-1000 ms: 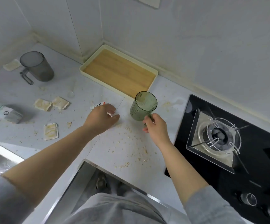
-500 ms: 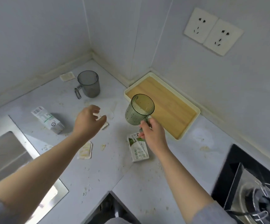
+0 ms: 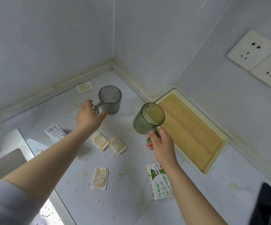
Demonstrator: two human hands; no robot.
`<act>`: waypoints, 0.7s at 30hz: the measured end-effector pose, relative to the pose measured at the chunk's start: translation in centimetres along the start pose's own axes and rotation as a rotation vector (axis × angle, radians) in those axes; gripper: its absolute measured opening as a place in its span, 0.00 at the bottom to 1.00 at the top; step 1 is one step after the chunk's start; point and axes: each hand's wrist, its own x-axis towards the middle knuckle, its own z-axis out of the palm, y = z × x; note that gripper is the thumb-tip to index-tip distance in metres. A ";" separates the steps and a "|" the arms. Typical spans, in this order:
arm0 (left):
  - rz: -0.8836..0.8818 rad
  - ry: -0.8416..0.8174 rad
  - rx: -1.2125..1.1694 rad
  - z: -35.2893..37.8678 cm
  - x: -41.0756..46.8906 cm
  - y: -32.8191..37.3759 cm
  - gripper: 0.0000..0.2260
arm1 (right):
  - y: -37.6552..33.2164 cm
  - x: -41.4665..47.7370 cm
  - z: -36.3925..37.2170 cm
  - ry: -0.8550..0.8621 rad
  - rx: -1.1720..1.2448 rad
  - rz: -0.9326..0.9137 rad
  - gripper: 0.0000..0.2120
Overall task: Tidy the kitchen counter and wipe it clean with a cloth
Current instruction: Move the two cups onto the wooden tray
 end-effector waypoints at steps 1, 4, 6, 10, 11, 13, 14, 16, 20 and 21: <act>0.007 -0.006 -0.002 0.2 0.5 0.0 0.29 | 0.0 0.3 0.3 -0.004 -0.005 0.000 0.13; 0.021 -0.021 0.026 0.4 1.3 0.3 0.17 | 0.0 0.6 0.7 -0.013 -0.007 0.008 0.12; 0.008 -0.046 0.015 0.6 1.5 0.3 0.12 | 0.1 0.5 0.6 -0.007 -0.008 0.010 0.11; 0.004 -0.129 -0.031 1.2 0.7 0.0 0.11 | 0.1 0.1 0.1 -0.002 -0.005 0.012 0.11; -0.003 -0.143 -0.068 1.4 0.3 0.0 0.11 | 0.1 0.0 -0.1 -0.001 -0.003 0.014 0.11; -0.012 -0.158 -0.171 1.7 -0.6 0.1 0.12 | 0.1 -0.4 -0.6 0.003 -0.003 0.010 0.11; -0.014 -0.157 -0.219 1.8 -1.1 0.1 0.12 | 0.0 -0.7 -0.8 0.005 -0.004 0.010 0.12; -0.010 -0.152 -0.273 1.9 -2.4 0.3 0.11 | -0.1 -1.3 -1.3 0.008 0.003 0.013 0.12; 0.029 -0.135 -0.252 2.2 -5.2 0.8 0.12 | 0.2 -2.9 -2.4 0.014 0.030 0.008 0.11; 0.038 -0.132 -0.241 2.3 -5.9 0.8 0.12 | 0.4 -3.3 -2.7 0.014 0.029 0.007 0.11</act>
